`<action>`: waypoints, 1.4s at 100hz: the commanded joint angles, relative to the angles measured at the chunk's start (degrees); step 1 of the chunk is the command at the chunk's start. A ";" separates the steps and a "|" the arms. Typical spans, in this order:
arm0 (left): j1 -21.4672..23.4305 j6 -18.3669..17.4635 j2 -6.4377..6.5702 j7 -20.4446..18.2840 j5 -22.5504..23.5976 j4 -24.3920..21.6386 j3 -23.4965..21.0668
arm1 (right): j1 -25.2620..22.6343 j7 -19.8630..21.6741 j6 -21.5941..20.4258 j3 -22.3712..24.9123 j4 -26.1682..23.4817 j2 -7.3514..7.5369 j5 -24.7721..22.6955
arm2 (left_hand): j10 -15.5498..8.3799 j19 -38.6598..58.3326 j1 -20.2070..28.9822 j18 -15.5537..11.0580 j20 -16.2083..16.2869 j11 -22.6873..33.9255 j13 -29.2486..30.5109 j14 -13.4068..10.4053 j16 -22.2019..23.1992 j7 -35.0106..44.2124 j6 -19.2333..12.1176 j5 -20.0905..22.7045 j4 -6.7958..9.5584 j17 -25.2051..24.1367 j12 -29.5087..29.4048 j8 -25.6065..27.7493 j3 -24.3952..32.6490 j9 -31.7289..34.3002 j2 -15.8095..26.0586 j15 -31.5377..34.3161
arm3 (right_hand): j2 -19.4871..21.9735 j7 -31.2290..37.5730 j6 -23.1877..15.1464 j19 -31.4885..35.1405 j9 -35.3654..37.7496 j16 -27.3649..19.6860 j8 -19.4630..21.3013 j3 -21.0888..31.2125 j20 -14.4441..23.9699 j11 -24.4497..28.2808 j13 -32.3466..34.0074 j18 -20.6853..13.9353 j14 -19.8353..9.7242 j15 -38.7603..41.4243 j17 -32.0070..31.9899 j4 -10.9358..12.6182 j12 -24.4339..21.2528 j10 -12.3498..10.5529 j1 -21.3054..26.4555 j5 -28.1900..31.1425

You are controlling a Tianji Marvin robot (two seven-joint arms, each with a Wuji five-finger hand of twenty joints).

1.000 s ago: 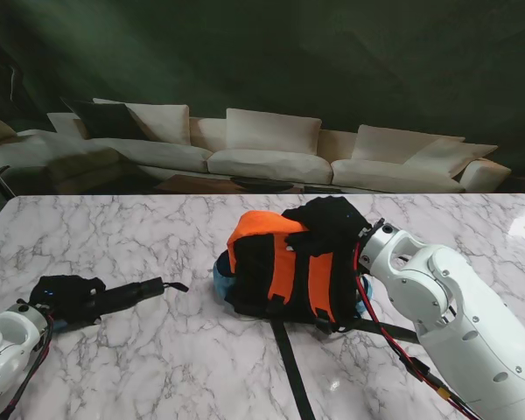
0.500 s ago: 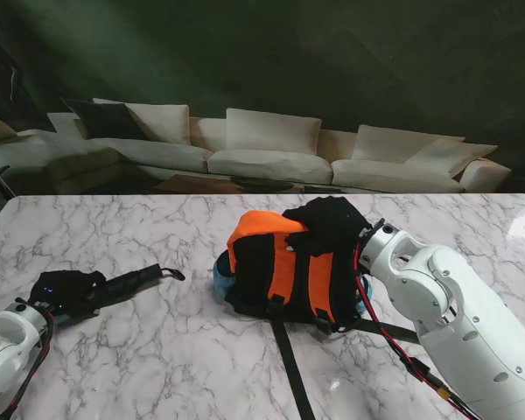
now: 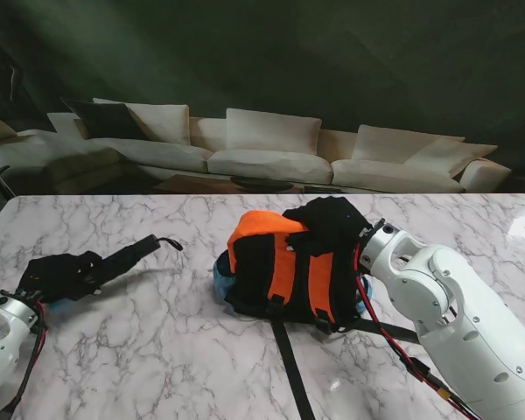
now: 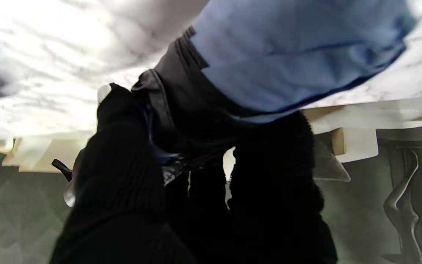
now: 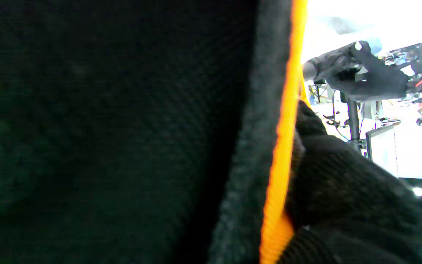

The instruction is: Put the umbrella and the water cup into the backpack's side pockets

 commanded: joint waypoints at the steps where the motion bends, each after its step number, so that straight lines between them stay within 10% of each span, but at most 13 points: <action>1: -0.82 -0.91 -0.45 0.49 -1.53 -2.10 -0.77 | -0.89 0.69 0.38 -0.18 1.03 0.18 -0.39 | 0.03 4.25 12.13 -9.13 0.39 0.97 1.22 0.37 1.20 4.99 -4.57 2.75 8.04 3.17 1.62 2.24 24.06 2.45 3.54 0.96 | 4.34 3.14 -8.42 1.08 -0.17 -0.20 -0.04 4.34 0.83 1.86 1.75 -0.11 -0.38 0.71 0.32 2.33 0.02 -1.47 6.36 1.66; 58: -4.37 -6.03 -3.85 -5.90 -25.02 -7.86 -1.20 | -1.28 1.51 0.45 0.54 0.42 0.28 -0.09 | 0.60 3.43 13.60 -8.20 0.63 0.21 0.71 0.61 1.05 4.64 -4.10 2.95 7.45 2.47 1.73 2.18 22.27 2.12 4.27 0.29 | 4.36 3.17 -8.34 1.45 0.08 0.13 -0.05 4.25 0.96 2.02 1.81 0.51 -0.39 1.51 1.19 2.37 0.03 -1.33 6.52 1.90; 105: -5.83 -3.68 -4.61 -13.71 -44.14 -13.56 7.06 | -0.35 1.82 1.48 0.50 0.86 0.22 0.33 | 0.50 2.87 13.93 -7.92 1.10 0.21 -0.09 0.44 1.15 4.73 -4.56 2.78 7.37 1.57 2.15 2.95 21.58 1.13 5.23 -0.03 | 4.47 3.18 -8.26 1.59 0.06 0.17 0.00 4.19 0.93 2.02 1.77 0.49 -0.42 1.83 1.33 2.36 0.04 -1.25 6.64 1.99; 140: -7.80 0.22 -5.20 -14.49 -49.56 -13.45 14.98 | -0.44 1.51 1.61 0.71 1.00 0.13 0.95 | -0.09 2.60 13.93 -8.10 1.53 0.53 -0.77 -0.22 1.27 5.68 -4.95 2.71 7.40 0.71 2.12 3.53 21.24 0.66 5.78 -0.17 | 4.54 3.12 -8.28 1.64 0.08 0.12 0.00 4.07 0.90 2.06 1.77 0.53 -0.35 1.84 1.35 2.36 0.07 -1.22 6.78 1.98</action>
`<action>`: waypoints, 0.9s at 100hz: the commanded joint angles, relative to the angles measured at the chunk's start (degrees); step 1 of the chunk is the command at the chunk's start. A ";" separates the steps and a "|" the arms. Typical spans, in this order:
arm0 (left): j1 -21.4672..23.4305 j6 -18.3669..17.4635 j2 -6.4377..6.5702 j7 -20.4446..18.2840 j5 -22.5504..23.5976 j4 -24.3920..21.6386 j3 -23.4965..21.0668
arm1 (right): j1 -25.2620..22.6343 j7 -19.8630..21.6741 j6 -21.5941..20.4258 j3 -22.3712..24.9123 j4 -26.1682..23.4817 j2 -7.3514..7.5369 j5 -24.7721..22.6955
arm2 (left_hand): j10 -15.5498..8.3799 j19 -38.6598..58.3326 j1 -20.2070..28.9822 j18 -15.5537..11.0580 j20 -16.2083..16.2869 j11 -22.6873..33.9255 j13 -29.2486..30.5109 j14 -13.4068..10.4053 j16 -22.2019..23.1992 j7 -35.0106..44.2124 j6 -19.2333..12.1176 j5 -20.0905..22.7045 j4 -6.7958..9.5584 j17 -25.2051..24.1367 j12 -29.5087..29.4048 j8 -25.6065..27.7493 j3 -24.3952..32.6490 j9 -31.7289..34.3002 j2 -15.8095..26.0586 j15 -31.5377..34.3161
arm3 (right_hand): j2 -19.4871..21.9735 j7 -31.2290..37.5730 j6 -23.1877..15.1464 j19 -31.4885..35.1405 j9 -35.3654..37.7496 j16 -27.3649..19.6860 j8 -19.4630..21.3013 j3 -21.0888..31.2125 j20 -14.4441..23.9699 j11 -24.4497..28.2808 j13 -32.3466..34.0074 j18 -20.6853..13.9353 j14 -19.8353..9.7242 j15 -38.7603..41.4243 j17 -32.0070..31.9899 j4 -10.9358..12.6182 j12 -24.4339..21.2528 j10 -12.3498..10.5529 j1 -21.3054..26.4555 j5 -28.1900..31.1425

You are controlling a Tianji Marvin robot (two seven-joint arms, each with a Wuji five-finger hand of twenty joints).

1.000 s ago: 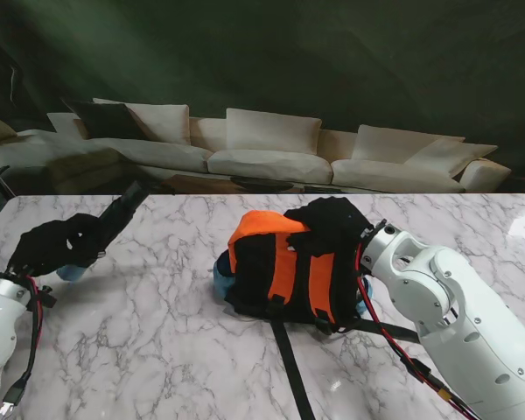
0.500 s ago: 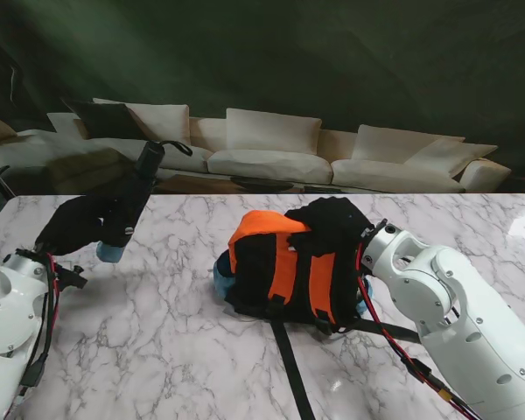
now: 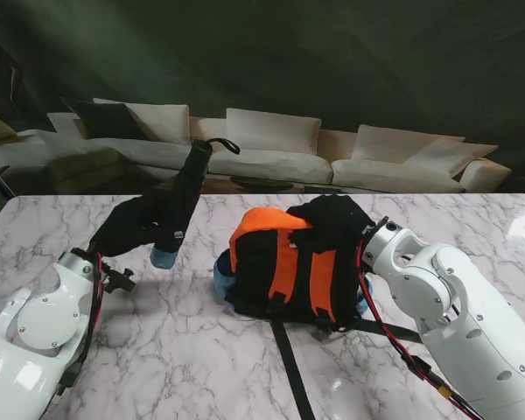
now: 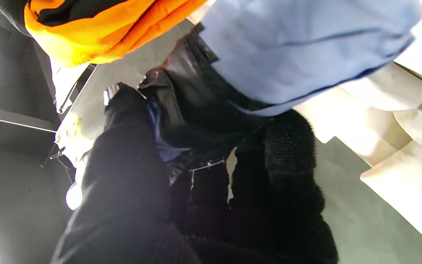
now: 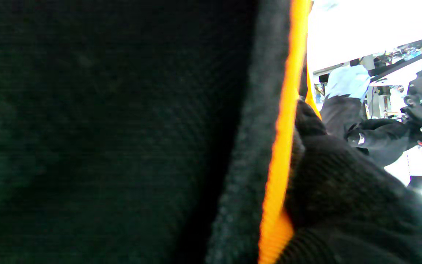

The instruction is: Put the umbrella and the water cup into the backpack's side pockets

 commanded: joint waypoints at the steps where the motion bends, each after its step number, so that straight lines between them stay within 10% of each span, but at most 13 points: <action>1: -1.60 0.55 -1.00 -0.46 -1.05 0.51 1.25 | -0.55 0.18 0.30 0.00 1.08 0.15 -0.20 | -1.69 2.55 12.25 -8.28 1.38 0.73 -0.58 -0.88 1.25 5.69 -6.88 2.20 7.40 0.81 1.55 2.84 21.20 0.59 5.82 0.60 | 4.32 3.16 -8.27 1.66 0.08 0.12 0.21 4.44 0.87 2.06 1.77 0.54 -0.35 1.84 1.35 2.36 0.14 -1.21 6.76 2.00; 90: -12.97 9.06 -3.96 3.45 -7.29 9.97 17.89 | 0.52 -0.39 -0.42 -0.71 1.99 -0.04 1.29 | -2.45 1.74 12.24 -7.77 2.20 2.09 -2.82 -0.01 1.21 7.92 -7.36 1.40 7.01 -1.36 1.49 2.75 21.37 -1.27 6.85 0.53 | 4.45 3.11 -8.36 1.95 0.23 0.24 0.24 4.35 0.87 2.10 1.77 0.34 -0.38 2.33 1.63 2.33 0.20 -1.11 6.90 2.07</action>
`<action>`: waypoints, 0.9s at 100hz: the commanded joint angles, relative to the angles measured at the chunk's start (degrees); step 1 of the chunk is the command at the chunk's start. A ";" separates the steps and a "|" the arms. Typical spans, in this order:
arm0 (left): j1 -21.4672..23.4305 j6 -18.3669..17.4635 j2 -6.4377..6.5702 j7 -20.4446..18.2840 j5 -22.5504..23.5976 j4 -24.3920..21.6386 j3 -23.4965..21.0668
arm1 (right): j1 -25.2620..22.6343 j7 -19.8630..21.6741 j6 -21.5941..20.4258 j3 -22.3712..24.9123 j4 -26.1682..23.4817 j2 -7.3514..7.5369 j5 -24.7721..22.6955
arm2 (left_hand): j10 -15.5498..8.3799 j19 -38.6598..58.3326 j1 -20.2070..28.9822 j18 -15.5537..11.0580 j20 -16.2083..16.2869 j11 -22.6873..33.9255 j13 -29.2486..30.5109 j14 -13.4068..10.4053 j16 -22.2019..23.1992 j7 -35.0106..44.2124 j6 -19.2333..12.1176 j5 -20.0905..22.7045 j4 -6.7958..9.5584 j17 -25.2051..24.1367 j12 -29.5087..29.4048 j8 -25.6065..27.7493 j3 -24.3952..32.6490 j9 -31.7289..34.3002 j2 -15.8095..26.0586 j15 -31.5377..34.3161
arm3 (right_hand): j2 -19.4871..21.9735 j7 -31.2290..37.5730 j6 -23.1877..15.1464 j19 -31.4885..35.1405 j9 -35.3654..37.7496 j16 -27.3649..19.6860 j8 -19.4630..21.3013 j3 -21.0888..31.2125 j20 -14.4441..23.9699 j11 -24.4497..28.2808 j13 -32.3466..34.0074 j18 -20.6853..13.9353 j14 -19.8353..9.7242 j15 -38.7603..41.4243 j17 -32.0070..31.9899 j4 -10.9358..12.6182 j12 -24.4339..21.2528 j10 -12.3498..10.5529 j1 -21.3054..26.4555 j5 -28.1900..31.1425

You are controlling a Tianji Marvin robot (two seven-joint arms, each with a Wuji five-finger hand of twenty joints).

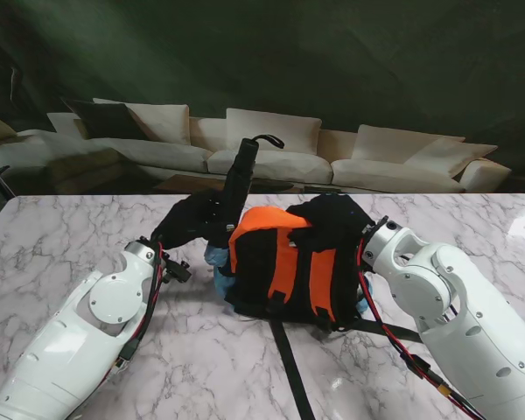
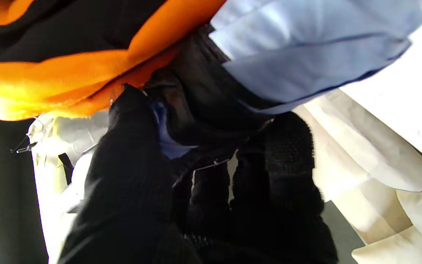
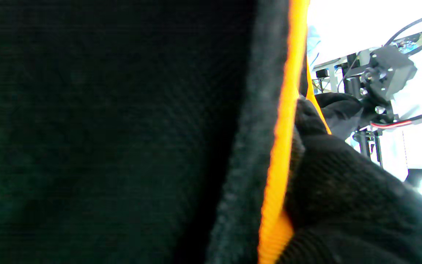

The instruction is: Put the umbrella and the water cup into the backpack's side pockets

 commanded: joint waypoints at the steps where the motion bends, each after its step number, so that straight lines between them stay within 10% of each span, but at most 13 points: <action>1: -0.94 0.05 -0.86 -0.20 -0.15 0.19 0.75 | -0.10 0.35 0.19 -0.34 0.85 -0.02 -0.07 | -2.98 1.73 11.61 -7.84 1.34 2.62 -0.55 -0.42 1.13 7.89 -7.51 1.39 7.01 0.81 1.47 2.57 20.29 -0.46 6.81 0.55 | 4.45 3.12 -8.38 1.95 0.24 0.24 0.24 4.44 0.86 2.10 1.76 0.34 -0.40 1.70 1.57 2.33 0.20 -1.11 6.88 2.04; 90: -4.23 -3.48 -1.28 -1.24 -1.47 1.76 8.42 | 1.92 -0.38 2.52 -2.27 2.68 -0.46 1.85 | -5.17 -3.75 11.61 -7.25 1.45 3.31 -1.03 -2.79 0.11 9.44 -8.02 1.57 6.81 -4.16 -3.50 0.88 19.68 -1.59 7.91 -8.78 | 4.55 3.06 -8.32 2.55 0.37 0.39 0.26 4.36 0.91 2.19 1.81 0.34 -0.30 2.34 2.08 2.30 0.30 -0.80 7.11 2.12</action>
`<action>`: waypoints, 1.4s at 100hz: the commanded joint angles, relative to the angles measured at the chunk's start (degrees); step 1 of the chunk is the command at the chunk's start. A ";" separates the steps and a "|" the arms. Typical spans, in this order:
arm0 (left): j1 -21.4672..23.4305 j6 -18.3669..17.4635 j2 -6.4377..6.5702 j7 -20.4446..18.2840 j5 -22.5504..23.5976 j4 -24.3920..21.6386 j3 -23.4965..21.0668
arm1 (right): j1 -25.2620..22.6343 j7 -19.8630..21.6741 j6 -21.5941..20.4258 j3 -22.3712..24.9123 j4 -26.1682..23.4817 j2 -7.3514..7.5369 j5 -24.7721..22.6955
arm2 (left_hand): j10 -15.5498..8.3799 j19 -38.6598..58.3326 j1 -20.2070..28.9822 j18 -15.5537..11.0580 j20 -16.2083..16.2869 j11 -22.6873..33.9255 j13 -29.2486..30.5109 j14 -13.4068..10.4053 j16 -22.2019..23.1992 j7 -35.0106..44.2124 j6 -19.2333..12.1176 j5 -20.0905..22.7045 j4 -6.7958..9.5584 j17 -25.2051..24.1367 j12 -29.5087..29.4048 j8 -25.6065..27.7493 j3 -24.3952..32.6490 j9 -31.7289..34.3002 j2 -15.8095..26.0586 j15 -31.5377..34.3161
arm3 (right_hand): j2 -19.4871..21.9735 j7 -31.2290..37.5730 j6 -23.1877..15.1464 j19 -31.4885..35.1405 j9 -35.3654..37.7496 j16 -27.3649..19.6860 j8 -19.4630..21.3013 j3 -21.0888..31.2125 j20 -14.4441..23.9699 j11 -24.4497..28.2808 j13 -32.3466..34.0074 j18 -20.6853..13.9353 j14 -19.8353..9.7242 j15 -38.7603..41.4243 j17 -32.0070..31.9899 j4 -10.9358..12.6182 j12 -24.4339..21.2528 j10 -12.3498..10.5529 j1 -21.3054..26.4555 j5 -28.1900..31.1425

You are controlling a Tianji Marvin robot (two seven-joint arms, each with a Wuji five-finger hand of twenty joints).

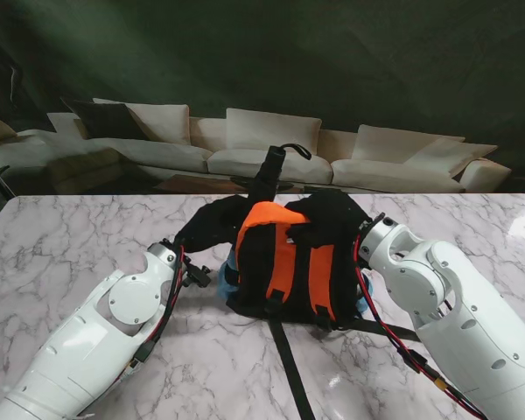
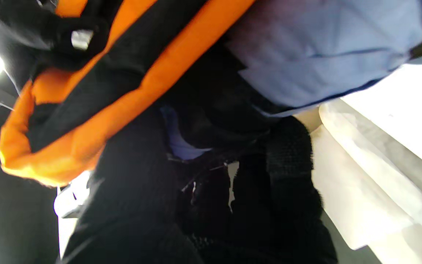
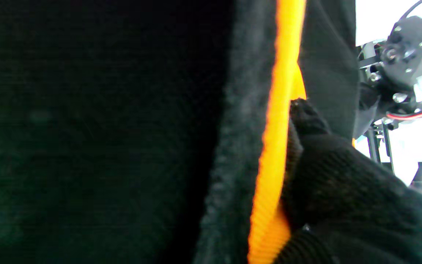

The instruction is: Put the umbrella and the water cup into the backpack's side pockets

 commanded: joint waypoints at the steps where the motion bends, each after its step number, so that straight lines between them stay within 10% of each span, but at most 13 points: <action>1: -1.03 -0.92 -0.98 -0.90 0.90 0.19 1.54 | -0.11 0.03 0.64 -0.43 0.84 -0.38 0.09 | -5.51 -1.72 10.87 -7.45 0.12 2.69 0.17 -2.87 -0.04 9.24 -9.01 2.27 6.85 -0.67 -0.70 1.30 15.80 0.39 7.94 -2.22 | 4.71 3.02 -8.21 2.57 0.37 0.39 0.25 4.66 0.87 2.16 1.81 0.35 -0.36 1.94 1.63 2.31 0.02 -0.87 7.11 1.94; 82: -2.83 -14.81 1.98 -2.07 15.79 7.47 2.89 | 0.83 -0.54 2.62 -0.66 2.25 -0.65 1.01 | -6.05 -3.98 10.86 -6.25 0.66 4.25 -0.75 -2.00 -0.47 12.06 -8.93 3.42 6.40 -1.99 -1.84 0.63 16.91 -0.27 7.35 -3.57 | 4.79 3.03 -8.35 2.70 0.33 0.24 0.29 4.58 0.64 2.23 1.76 0.34 -0.31 2.08 1.59 2.29 0.10 -0.88 7.21 2.01; 140: -6.31 -16.40 -0.01 7.18 21.50 10.60 4.74 | 1.29 -0.18 2.28 -1.40 2.61 -0.64 1.61 | -6.17 -5.63 10.88 -7.16 0.37 3.44 -2.21 -1.87 -0.99 12.24 -9.01 2.89 6.44 -2.44 -2.23 -1.49 15.68 -1.57 8.06 -3.86 | 4.78 3.06 -8.54 2.71 0.36 0.13 0.33 4.57 0.56 2.22 1.75 0.50 -0.25 1.99 1.54 2.28 0.09 -0.85 7.23 2.14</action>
